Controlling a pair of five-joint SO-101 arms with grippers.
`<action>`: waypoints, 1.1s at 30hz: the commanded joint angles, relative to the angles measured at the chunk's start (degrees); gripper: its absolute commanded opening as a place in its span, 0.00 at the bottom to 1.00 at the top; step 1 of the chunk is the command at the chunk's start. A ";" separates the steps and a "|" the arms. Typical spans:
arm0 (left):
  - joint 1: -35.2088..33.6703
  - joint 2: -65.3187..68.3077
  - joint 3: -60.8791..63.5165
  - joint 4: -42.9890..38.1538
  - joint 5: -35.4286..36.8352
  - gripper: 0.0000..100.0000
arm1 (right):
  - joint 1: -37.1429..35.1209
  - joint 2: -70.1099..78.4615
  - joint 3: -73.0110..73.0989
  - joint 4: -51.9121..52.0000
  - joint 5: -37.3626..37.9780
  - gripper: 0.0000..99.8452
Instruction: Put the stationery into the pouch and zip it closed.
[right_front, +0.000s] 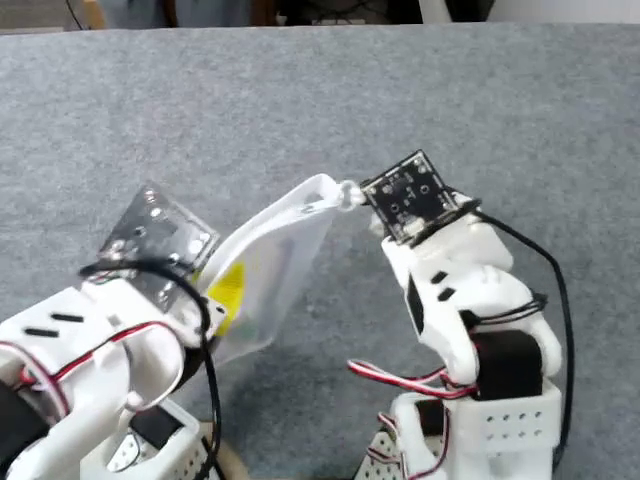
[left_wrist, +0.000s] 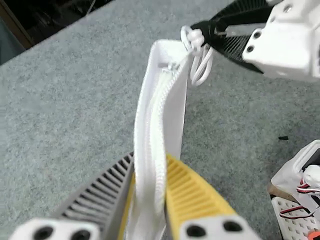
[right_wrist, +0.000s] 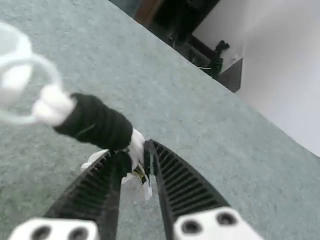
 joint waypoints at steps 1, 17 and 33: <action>0.13 -2.64 -5.23 0.26 0.70 0.03 | 4.04 0.40 1.36 -2.46 0.26 0.01; 0.22 -2.73 -5.76 0.26 0.88 0.03 | 13.01 0.48 2.15 -2.64 0.26 0.01; -0.13 -0.18 2.42 -5.54 0.53 0.03 | 10.64 0.48 3.12 -3.96 -3.34 0.02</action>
